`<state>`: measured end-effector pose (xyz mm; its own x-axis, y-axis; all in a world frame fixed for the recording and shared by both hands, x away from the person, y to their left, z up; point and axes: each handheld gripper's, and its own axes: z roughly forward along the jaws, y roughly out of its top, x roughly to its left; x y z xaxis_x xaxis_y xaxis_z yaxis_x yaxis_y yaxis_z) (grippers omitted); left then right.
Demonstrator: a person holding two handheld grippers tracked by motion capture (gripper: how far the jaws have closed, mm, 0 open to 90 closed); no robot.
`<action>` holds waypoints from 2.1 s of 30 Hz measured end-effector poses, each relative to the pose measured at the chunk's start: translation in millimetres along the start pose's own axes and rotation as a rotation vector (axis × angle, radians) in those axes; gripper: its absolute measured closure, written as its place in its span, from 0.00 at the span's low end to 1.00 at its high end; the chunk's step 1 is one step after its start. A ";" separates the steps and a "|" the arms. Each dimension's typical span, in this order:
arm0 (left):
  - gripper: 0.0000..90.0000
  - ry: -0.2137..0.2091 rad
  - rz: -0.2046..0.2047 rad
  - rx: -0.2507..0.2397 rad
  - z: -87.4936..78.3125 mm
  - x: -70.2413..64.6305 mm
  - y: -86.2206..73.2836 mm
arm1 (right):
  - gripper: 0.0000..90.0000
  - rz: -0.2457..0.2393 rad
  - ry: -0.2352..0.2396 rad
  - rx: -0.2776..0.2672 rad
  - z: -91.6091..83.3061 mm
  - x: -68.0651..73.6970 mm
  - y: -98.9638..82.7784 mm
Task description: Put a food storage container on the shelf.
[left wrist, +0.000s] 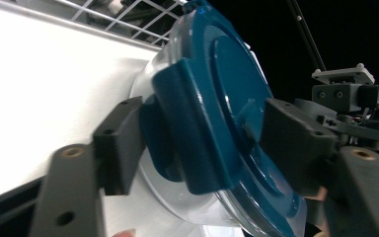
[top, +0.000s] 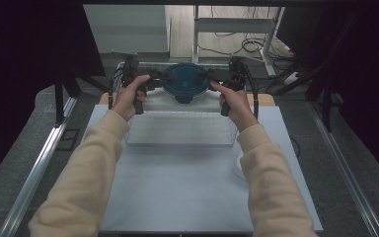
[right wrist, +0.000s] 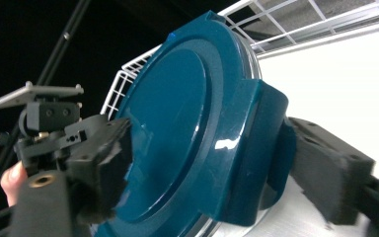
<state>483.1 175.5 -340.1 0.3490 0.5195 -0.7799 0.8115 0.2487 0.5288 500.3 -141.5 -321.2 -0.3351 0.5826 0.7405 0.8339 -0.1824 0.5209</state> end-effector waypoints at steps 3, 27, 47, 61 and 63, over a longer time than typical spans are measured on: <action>0.28 0.049 0.045 -0.033 -5.4 -3.4 -3.9 | 0.12 -0.003 -0.001 -0.006 -3.2 1.0 -3.4; 0.26 0.128 0.315 -0.055 -88.3 -16.1 -88.3 | 0.16 -0.418 -0.091 0.007 -75.5 19.3 -71.3; 0.27 0.269 0.453 0.044 -103.4 12.7 -209.8 | 0.23 -0.598 -0.143 0.104 -108.1 -29.3 -182.5; 0.28 0.337 0.449 0.096 -89.9 32.0 -242.0 | 0.22 -0.560 -0.187 0.198 -97.4 -64.2 -214.9; 0.28 0.336 0.445 0.100 -89.6 33.3 -243.1 | 0.20 -0.555 -0.202 0.202 -95.8 -65.6 -215.8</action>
<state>255.4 205.6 -464.7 0.5127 0.7923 -0.3306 0.6664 -0.1244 0.7352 300.3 -216.2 -441.5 -0.6692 0.6895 0.2772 0.6323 0.3324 0.6998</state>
